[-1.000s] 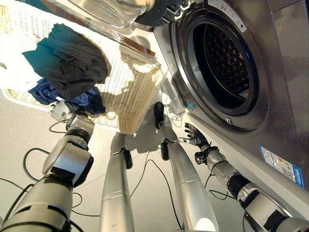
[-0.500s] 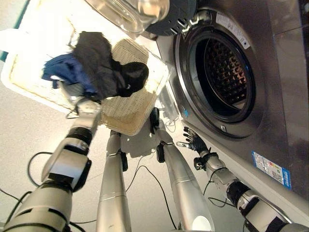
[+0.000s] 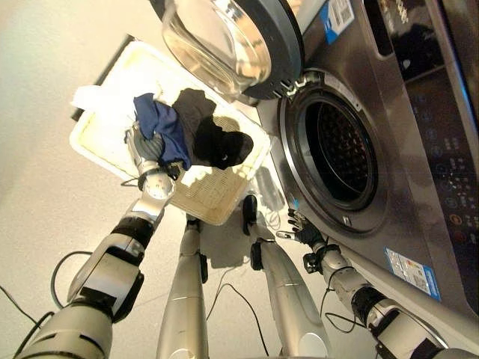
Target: Put the clothes into the washing machine.
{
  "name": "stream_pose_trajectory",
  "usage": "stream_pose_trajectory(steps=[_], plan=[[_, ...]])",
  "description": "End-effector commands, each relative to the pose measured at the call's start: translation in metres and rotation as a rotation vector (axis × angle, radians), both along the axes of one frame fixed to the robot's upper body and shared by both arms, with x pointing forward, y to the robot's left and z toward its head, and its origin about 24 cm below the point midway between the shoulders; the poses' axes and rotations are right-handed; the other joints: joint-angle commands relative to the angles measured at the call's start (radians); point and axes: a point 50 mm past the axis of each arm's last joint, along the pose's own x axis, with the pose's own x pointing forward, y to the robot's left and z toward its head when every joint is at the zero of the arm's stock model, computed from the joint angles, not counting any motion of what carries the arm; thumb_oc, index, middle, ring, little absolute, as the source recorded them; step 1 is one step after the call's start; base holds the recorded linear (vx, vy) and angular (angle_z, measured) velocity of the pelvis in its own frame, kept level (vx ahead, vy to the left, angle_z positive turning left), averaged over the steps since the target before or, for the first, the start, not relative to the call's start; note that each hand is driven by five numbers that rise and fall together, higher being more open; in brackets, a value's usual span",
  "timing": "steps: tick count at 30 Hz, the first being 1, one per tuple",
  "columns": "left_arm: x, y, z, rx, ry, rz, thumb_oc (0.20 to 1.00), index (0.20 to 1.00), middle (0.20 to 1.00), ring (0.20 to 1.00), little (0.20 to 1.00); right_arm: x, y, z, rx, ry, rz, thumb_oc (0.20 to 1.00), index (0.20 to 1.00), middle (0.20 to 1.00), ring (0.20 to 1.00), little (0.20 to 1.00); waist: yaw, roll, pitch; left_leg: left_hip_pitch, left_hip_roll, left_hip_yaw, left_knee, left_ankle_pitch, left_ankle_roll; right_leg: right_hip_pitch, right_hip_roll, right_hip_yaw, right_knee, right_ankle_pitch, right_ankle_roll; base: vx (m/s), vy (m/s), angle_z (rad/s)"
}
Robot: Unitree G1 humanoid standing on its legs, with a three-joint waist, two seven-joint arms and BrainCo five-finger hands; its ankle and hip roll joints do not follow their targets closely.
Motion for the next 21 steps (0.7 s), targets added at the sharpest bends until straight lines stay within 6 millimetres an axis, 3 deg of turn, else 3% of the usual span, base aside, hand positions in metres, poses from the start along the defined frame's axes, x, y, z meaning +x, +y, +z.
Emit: stream_pose_trajectory(steps=[1,7,13,17,21], plan=[[-0.004,-0.012,0.004,-0.134,-0.110,-0.084,0.200,0.200,0.200,0.200,0.200,-0.013,-0.018,-0.010,-0.046,0.037,-0.014,1.000,1.000,1.000,1.000,1.000,0.003,0.045,-0.003,0.054,-0.063,0.027,0.064,-0.100,0.012,0.112,0.019,-0.026,-0.182,0.093,0.063,-0.01,0.044,0.04],[-0.015,-0.021,-0.007,-0.251,-0.159,-0.155,0.200,0.200,0.200,0.200,0.200,-0.018,-0.025,-0.012,-0.051,0.031,-0.031,1.000,1.000,1.000,1.000,1.000,0.026,0.068,-0.003,0.136,-0.055,0.033,0.004,-0.089,0.011,0.189,0.017,-0.042,-0.206,0.079,0.065,0.00,0.006,0.00],[-0.032,-0.034,-0.017,-0.359,-0.183,-0.316,0.200,0.200,0.200,0.200,0.200,-0.014,-0.018,0.007,0.052,-0.094,-0.030,1.000,1.000,1.000,1.000,1.000,0.045,0.093,-0.003,0.212,-0.053,0.027,-0.041,-0.084,0.013,0.263,0.012,-0.059,-0.216,0.060,0.069,-0.01,0.003,0.09],[-0.064,-0.063,-0.022,-0.470,-0.170,-0.730,0.200,0.200,0.200,0.200,0.200,-0.005,0.004,0.060,0.142,-0.336,0.006,1.000,1.000,1.000,1.000,1.000,0.060,0.124,-0.003,0.311,-0.050,0.025,-0.101,-0.077,0.015,0.365,0.006,-0.082,-0.242,0.046,0.077,-0.01,0.019,0.07],[-0.081,-0.070,-0.020,-0.564,-0.175,-0.985,0.200,0.200,0.200,0.200,0.200,-0.007,0.009,0.088,0.054,-0.494,0.077,1.000,1.000,1.000,1.000,1.000,0.062,0.143,-0.009,0.361,-0.049,0.029,-0.129,-0.071,0.016,0.420,0.000,-0.093,-0.261,0.043,0.080,0.02,0.035,0.07]])
